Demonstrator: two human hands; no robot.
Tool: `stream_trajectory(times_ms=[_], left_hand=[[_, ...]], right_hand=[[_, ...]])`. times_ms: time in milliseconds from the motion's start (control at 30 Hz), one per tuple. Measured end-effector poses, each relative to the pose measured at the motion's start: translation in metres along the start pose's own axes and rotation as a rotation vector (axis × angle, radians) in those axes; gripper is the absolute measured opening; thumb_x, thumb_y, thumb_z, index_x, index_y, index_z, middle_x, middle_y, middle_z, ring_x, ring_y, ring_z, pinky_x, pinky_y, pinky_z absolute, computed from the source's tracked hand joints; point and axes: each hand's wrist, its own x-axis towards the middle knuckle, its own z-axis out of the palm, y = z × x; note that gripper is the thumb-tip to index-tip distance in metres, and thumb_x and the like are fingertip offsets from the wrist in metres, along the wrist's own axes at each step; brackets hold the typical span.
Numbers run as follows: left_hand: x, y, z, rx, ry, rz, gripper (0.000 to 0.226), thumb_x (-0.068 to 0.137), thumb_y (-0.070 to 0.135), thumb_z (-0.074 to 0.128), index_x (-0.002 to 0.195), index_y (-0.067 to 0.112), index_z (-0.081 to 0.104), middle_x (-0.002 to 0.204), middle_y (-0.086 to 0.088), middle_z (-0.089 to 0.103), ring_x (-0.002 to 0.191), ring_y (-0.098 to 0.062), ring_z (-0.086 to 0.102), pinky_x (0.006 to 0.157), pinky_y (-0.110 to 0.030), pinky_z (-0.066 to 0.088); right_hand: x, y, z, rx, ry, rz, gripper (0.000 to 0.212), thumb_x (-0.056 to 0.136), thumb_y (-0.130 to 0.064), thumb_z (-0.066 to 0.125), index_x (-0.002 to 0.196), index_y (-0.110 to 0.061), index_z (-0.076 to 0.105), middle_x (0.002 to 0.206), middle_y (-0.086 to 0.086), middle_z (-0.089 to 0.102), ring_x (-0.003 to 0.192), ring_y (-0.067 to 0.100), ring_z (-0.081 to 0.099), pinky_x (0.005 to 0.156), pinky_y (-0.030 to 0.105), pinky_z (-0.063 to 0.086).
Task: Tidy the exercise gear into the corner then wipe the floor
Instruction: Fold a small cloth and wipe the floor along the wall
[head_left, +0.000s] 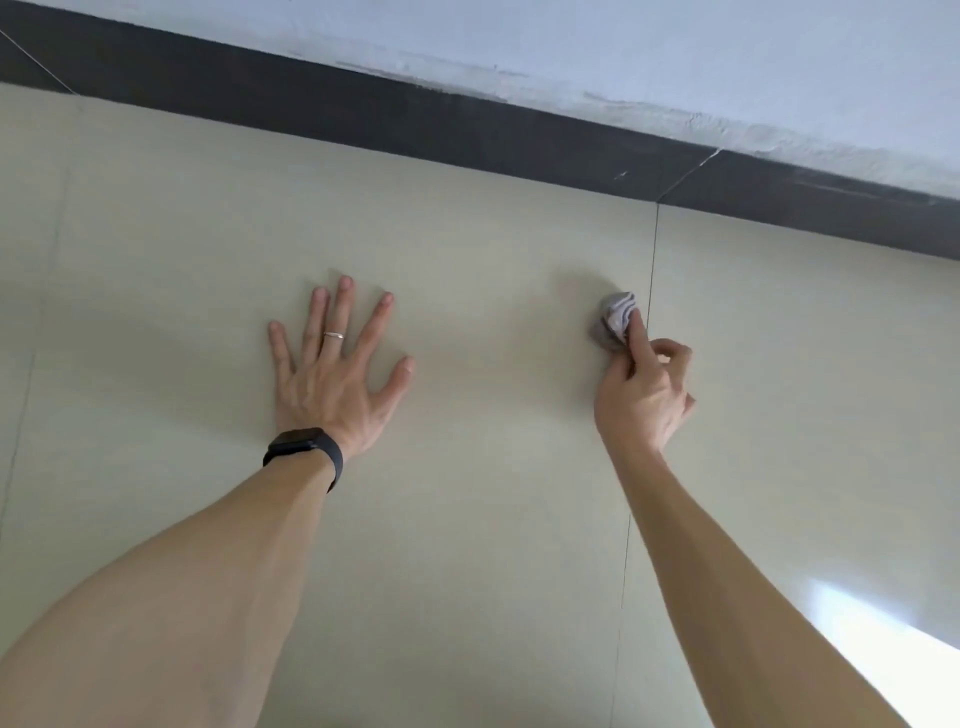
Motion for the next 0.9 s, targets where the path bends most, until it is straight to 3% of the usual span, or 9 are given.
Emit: stream_trajectory(times_ms=[33, 200, 267, 433, 500, 567, 700, 767, 900], left_hand=[[0.0, 0.0, 0.0, 0.001, 0.001, -0.001, 0.068, 0.094, 0.07, 0.02, 0.153, 0.051, -0.009, 0.164, 0.011, -0.022, 0.153, -0.016, -0.013, 0.12, -0.06, -0.002], [-0.001, 0.001, -0.001, -0.006, 0.003, -0.007, 0.068, 0.094, 0.071, 0.019, 0.153, 0.051, -0.008, 0.164, 0.012, -0.022, 0.153, -0.015, -0.012, 0.121, -0.06, 0.0], [-0.001, 0.0, -0.001, -0.019, 0.024, 0.004, 0.068, 0.094, 0.071, 0.02, 0.154, 0.051, -0.005, 0.165, 0.012, -0.018, 0.154, -0.016, -0.008, 0.121, -0.06, 0.001], [-0.002, -0.001, 0.003, -0.019, 0.065, 0.016, 0.071, 0.091, 0.071, 0.024, 0.155, 0.05, 0.001, 0.167, 0.011, -0.012, 0.154, -0.017, -0.002, 0.12, -0.06, 0.005], [-0.001, -0.001, 0.004, -0.021, 0.07, 0.023, 0.072, 0.09, 0.071, 0.026, 0.155, 0.05, 0.003, 0.167, 0.011, -0.011, 0.154, -0.017, -0.001, 0.12, -0.06, 0.005], [-0.001, -0.001, 0.003, -0.028, 0.067, 0.022, 0.073, 0.09, 0.071, 0.027, 0.155, 0.05, 0.003, 0.167, 0.011, -0.011, 0.154, -0.017, -0.001, 0.12, -0.06, 0.004], [-0.001, -0.002, 0.003, -0.039, 0.069, 0.026, 0.074, 0.089, 0.071, 0.03, 0.155, 0.049, 0.004, 0.167, 0.01, -0.009, 0.155, -0.019, 0.001, 0.119, -0.062, 0.006], [0.0, -0.002, 0.004, -0.047, 0.071, 0.027, 0.075, 0.089, 0.071, 0.031, 0.155, 0.049, 0.006, 0.167, 0.009, -0.008, 0.155, -0.019, 0.001, 0.119, -0.062, 0.005], [0.001, -0.001, 0.003, -0.039, 0.057, 0.021, 0.075, 0.089, 0.072, 0.027, 0.155, 0.048, 0.003, 0.167, 0.009, -0.012, 0.154, -0.019, -0.003, 0.119, -0.061, 0.001]], right_hand=[[-0.018, -0.006, 0.004, -0.005, -0.014, -0.082, 0.056, 0.086, -0.011, 0.053, 0.133, -0.04, 0.059, 0.112, 0.002, 0.049, 0.093, 0.023, 0.056, 0.084, 0.032, 0.029], [-0.035, 0.003, 0.001, -0.116, -0.296, -1.087, 0.042, 0.088, -0.014, 0.06, 0.127, -0.03, 0.066, 0.101, 0.003, 0.06, 0.079, 0.022, 0.06, 0.076, 0.04, 0.045], [0.019, 0.003, -0.002, -0.167, -0.181, -0.999, 0.04, 0.089, -0.019, 0.059, 0.125, -0.034, 0.067, 0.102, 0.003, 0.06, 0.077, 0.022, 0.061, 0.079, 0.041, 0.045], [0.111, -0.042, 0.003, -0.04, 0.109, 0.143, 0.048, 0.095, -0.019, 0.041, 0.137, -0.037, 0.054, 0.111, 0.003, 0.044, 0.093, 0.032, 0.059, 0.097, 0.04, 0.04], [0.099, -0.073, 0.022, -0.061, 0.089, 0.128, 0.048, 0.096, -0.019, 0.041, 0.143, -0.028, 0.047, 0.116, 0.01, 0.047, 0.089, 0.037, 0.059, 0.092, 0.04, 0.042], [0.063, -0.103, 0.043, -0.05, 0.046, -0.199, 0.048, 0.094, -0.017, 0.047, 0.141, -0.021, 0.051, 0.109, 0.012, 0.053, 0.079, 0.034, 0.058, 0.086, 0.04, 0.044], [0.015, -0.118, 0.058, -0.172, -0.113, -0.873, 0.05, 0.083, -0.015, 0.058, 0.133, -0.026, 0.06, 0.105, 0.005, 0.059, 0.08, 0.025, 0.063, 0.103, 0.046, 0.031], [0.041, -0.105, 0.047, -0.247, -0.08, -0.855, 0.053, 0.08, -0.017, 0.061, 0.13, -0.033, 0.061, 0.107, 0.001, 0.061, 0.084, 0.024, 0.064, 0.104, 0.047, 0.029], [0.1, -0.081, 0.026, -0.261, 0.032, -0.322, 0.051, 0.084, -0.014, 0.052, 0.127, -0.04, 0.062, 0.115, 0.001, 0.056, 0.102, 0.026, 0.056, 0.097, 0.045, 0.03]])
